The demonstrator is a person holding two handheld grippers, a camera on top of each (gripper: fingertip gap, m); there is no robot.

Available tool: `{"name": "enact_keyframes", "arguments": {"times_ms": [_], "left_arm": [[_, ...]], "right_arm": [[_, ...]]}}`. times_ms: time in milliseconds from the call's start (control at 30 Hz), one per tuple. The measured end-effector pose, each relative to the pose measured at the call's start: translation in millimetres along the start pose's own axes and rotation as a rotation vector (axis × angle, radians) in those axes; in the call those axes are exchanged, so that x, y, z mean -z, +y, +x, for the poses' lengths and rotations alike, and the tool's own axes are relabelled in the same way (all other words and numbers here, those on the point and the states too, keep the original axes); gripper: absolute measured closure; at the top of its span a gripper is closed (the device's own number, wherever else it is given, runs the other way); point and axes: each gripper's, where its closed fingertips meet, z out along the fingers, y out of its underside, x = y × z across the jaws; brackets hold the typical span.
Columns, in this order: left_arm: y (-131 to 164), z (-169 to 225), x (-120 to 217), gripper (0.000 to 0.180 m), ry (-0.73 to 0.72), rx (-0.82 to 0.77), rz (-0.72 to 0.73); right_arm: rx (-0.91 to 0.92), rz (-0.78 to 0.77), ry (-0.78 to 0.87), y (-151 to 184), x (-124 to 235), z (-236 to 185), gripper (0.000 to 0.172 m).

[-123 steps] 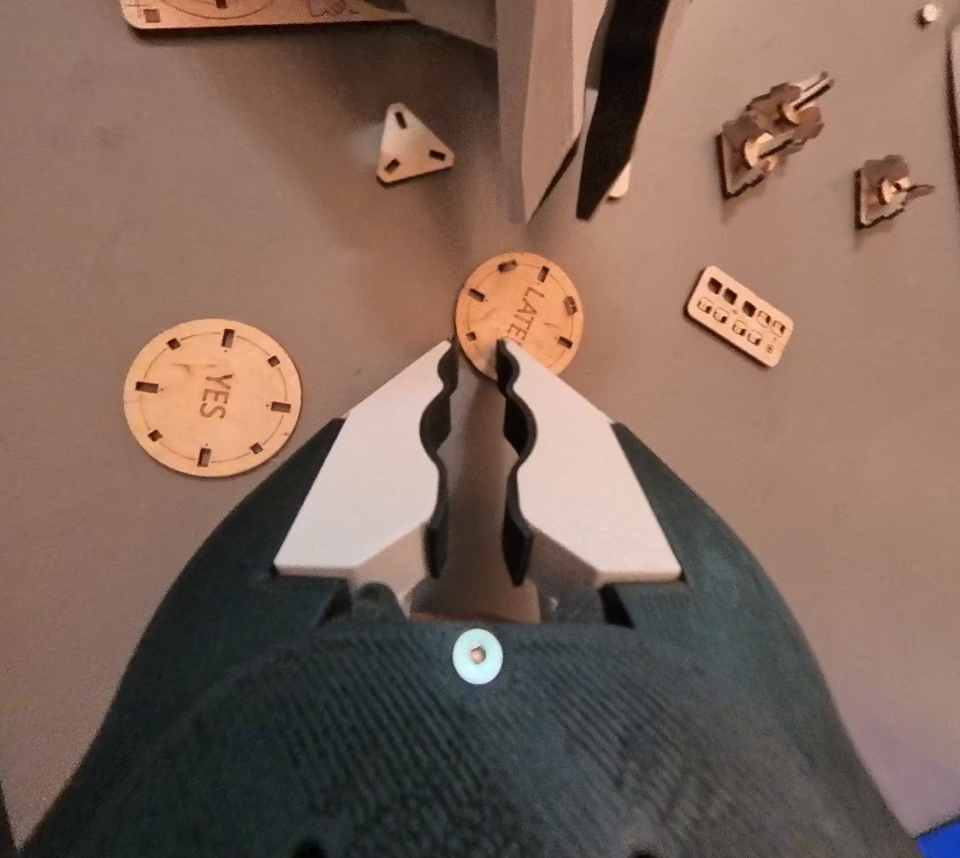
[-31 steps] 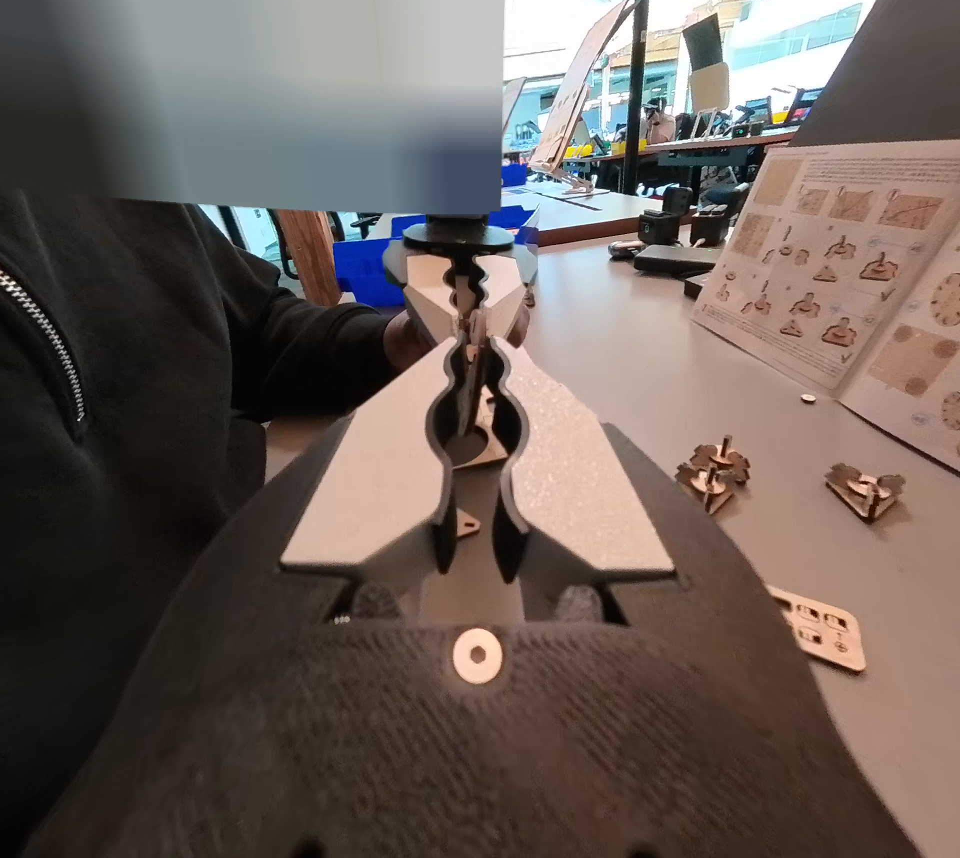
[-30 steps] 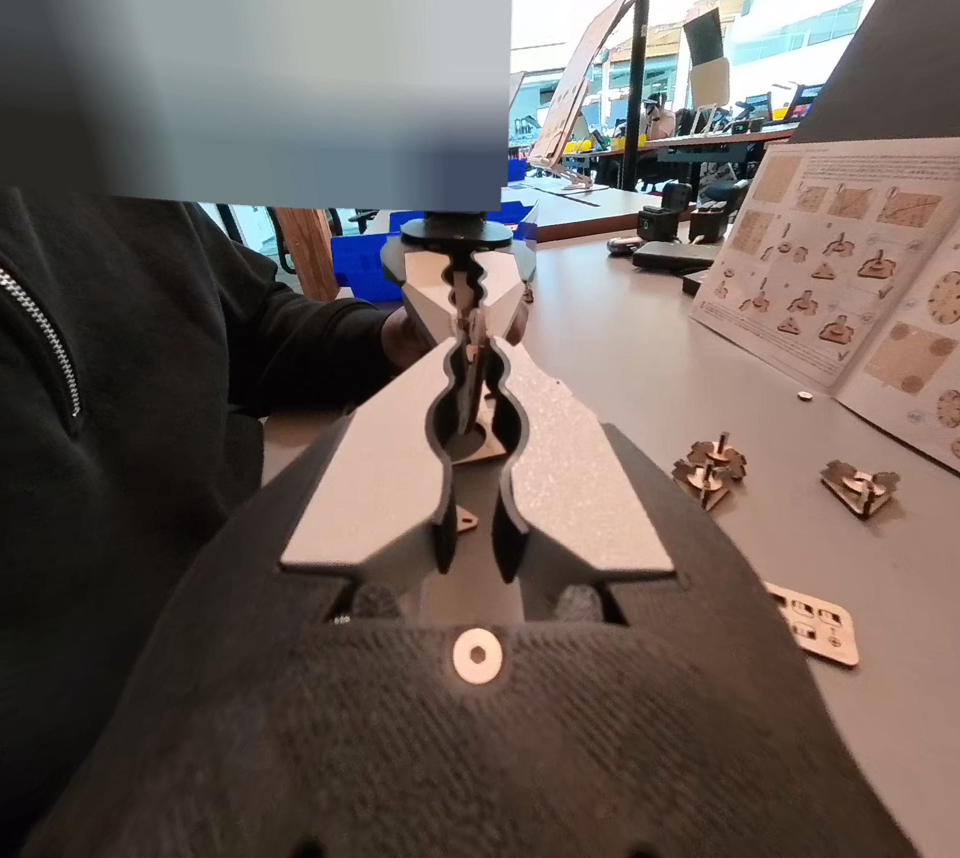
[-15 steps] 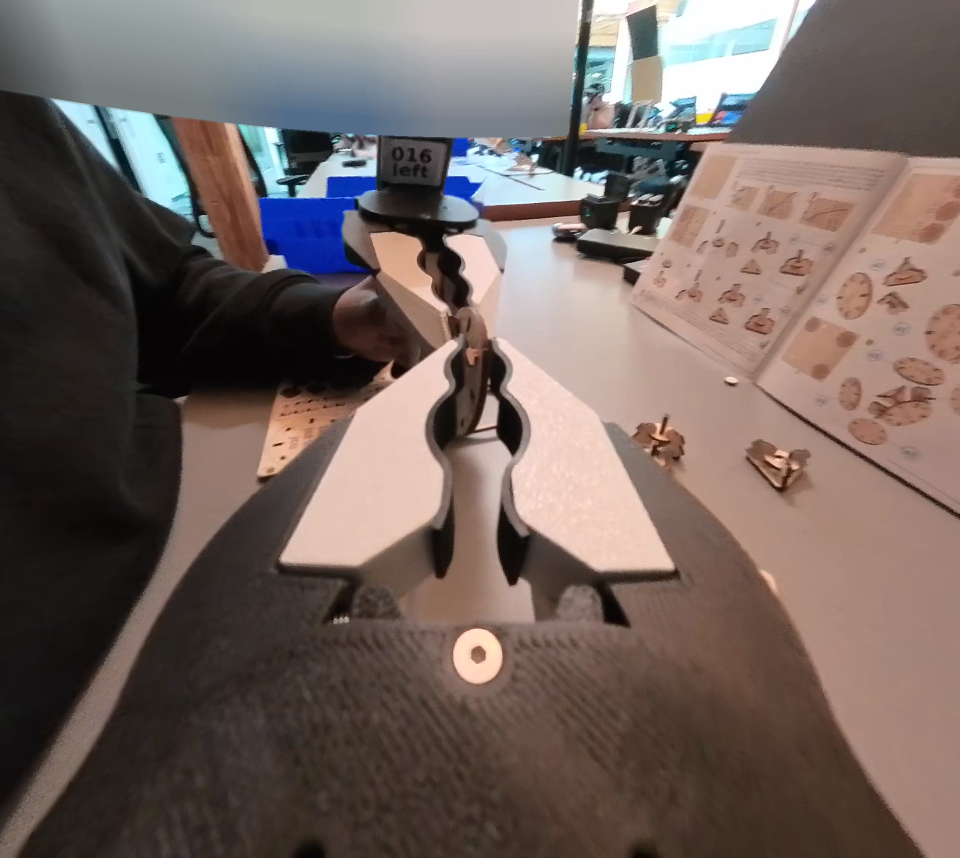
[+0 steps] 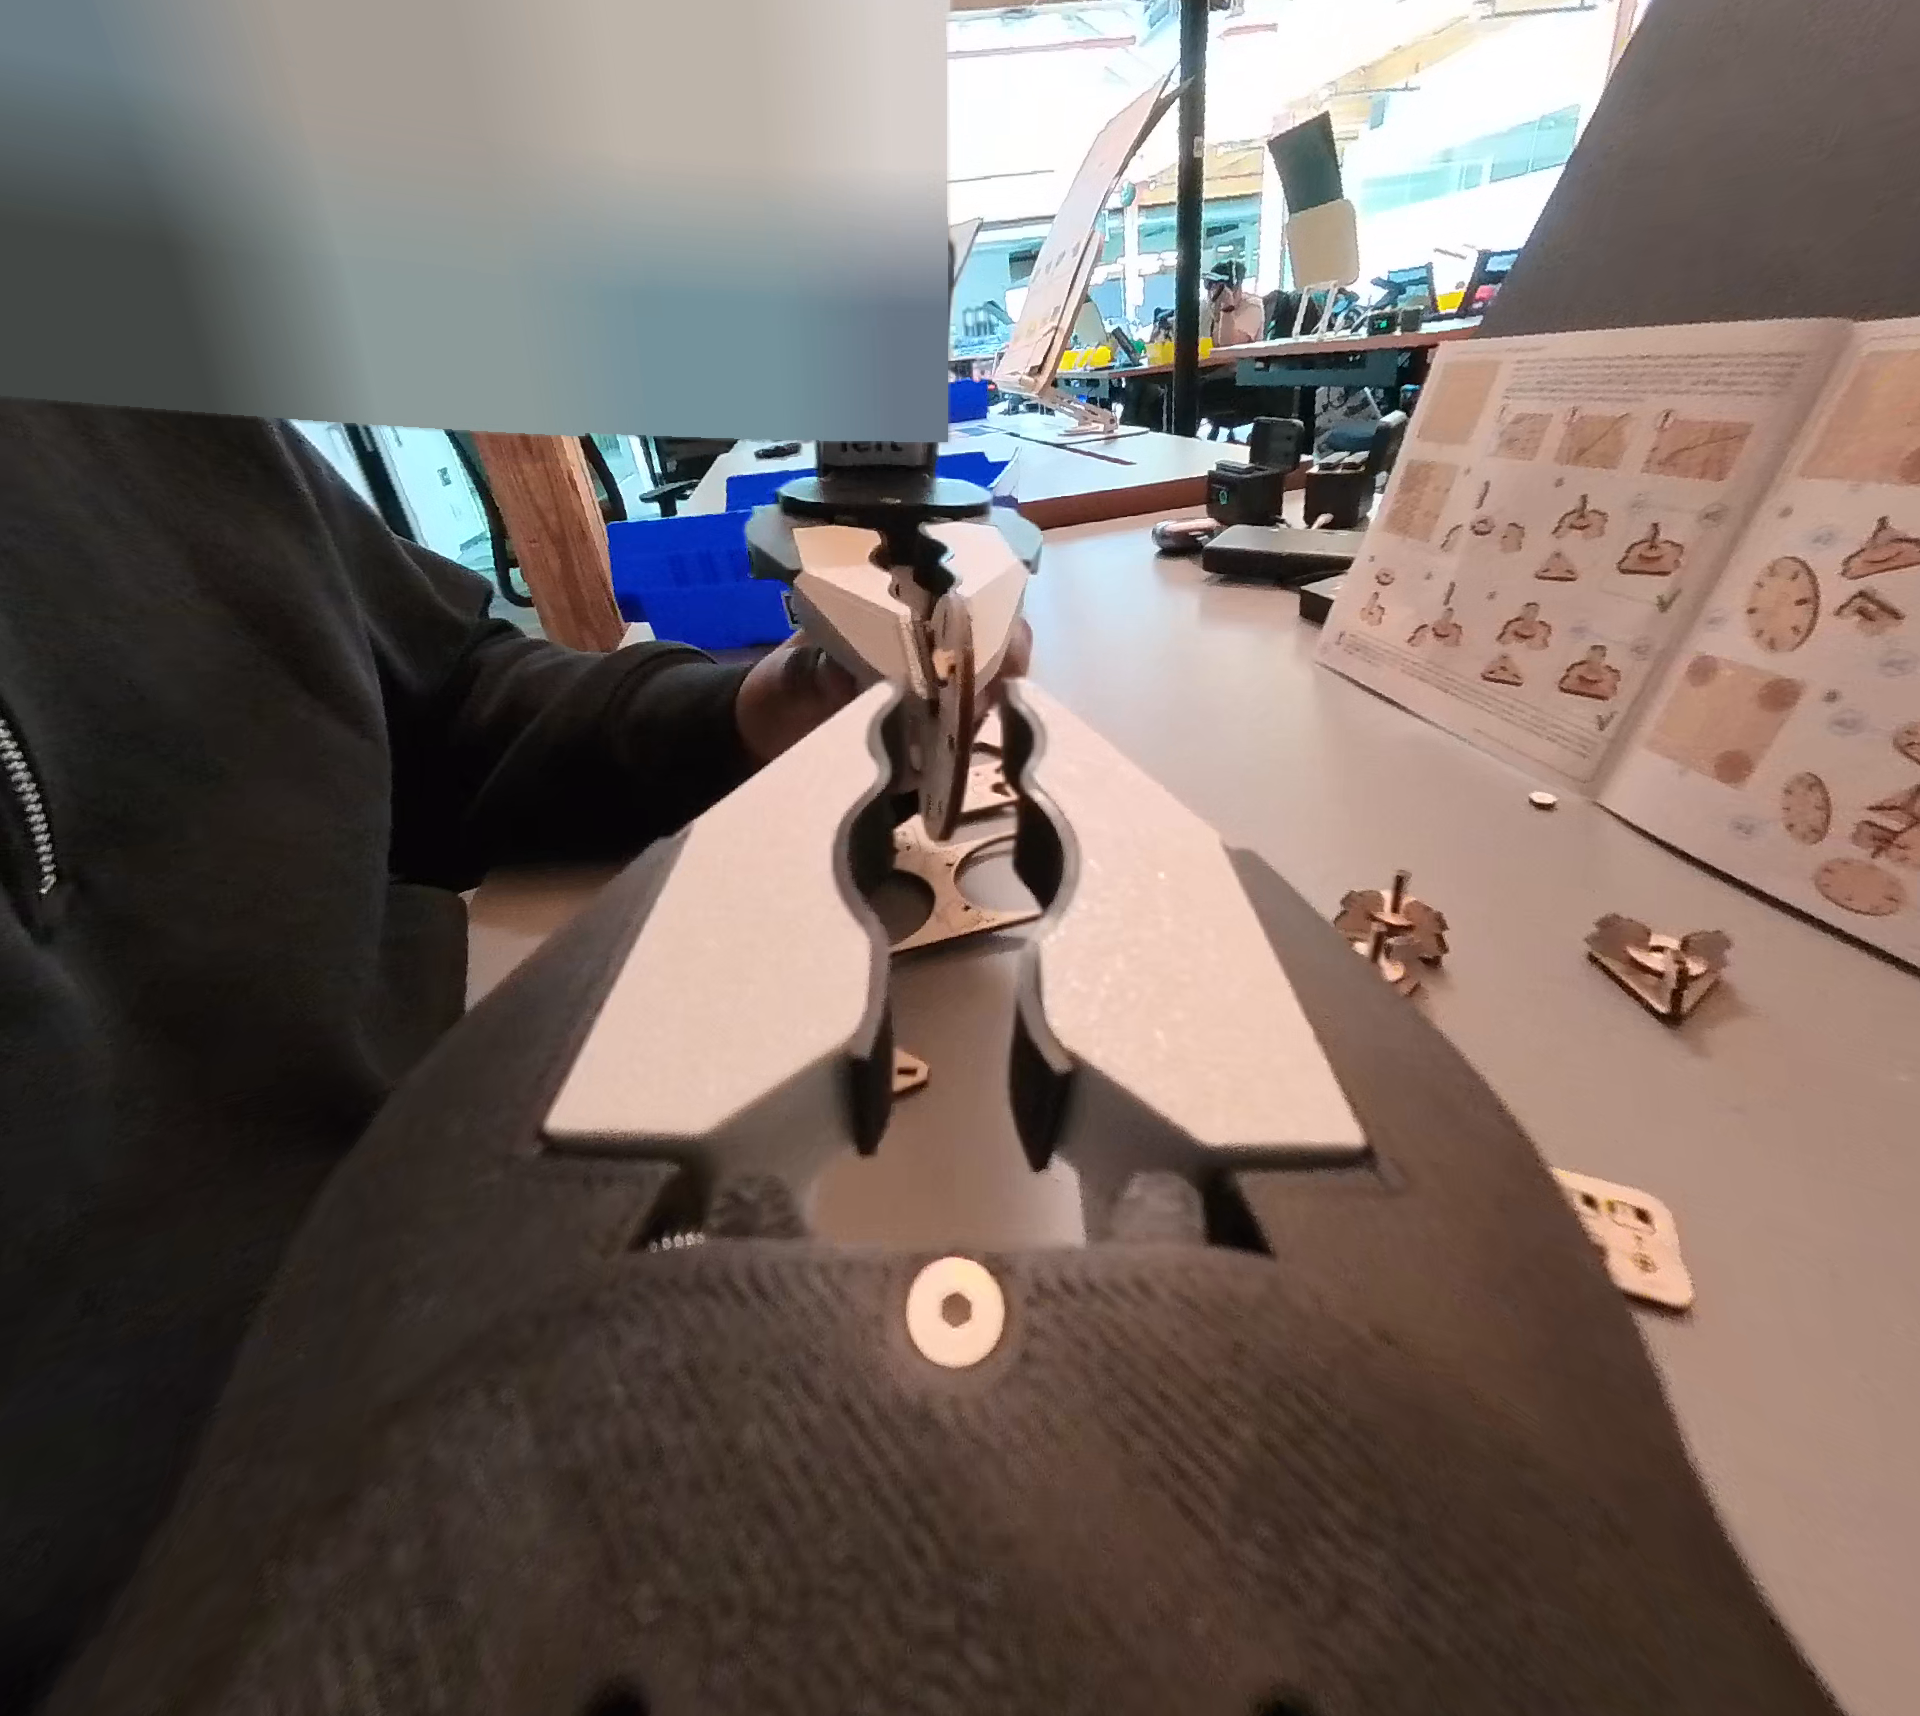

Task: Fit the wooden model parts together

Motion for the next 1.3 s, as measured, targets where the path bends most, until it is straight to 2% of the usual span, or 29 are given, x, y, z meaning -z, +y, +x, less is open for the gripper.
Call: {"name": "enact_keyframes", "arguments": {"times_ms": [200, 300, 400, 500, 600, 833, 1067, 1300], "left_arm": [[-1, 2, 0, 0.178, 0.031, 0.03, 0.02], [2, -5, 1, 0.178, 0.0, 0.054, 0.01], [13, -22, 0, 0.179, -0.08, 0.133, -0.042], [23, -35, -1, 0.179, -0.123, 0.244, -0.063], [27, -39, -2, 0.179, -0.142, 0.276, -0.069], [29, -37, -6, 0.179, -0.182, 0.226, -0.101], [28, -37, -6, 0.179, -0.175, 0.298, -0.077], [31, -35, -9, 0.179, -0.188, 0.256, -0.107]], "right_arm": [[0.02, 0.0, -0.001, -1, 0, -2, 0.162], [0.08, 0.002, 0.051, -3, 1, 3, 0.159], [0.316, -0.04, 0.224, -3, 6, 19, 0.16], [0.613, -0.175, 0.375, 9, 7, 32, 0.164], [0.736, -0.249, 0.432, 17, 4, 35, 0.164], [0.77, -0.295, 0.474, 22, 2, 39, 0.165], [0.801, -0.322, 0.471, 26, 0, 37, 0.166], [0.728, -0.315, 0.455, 29, -1, 38, 0.167]]}}
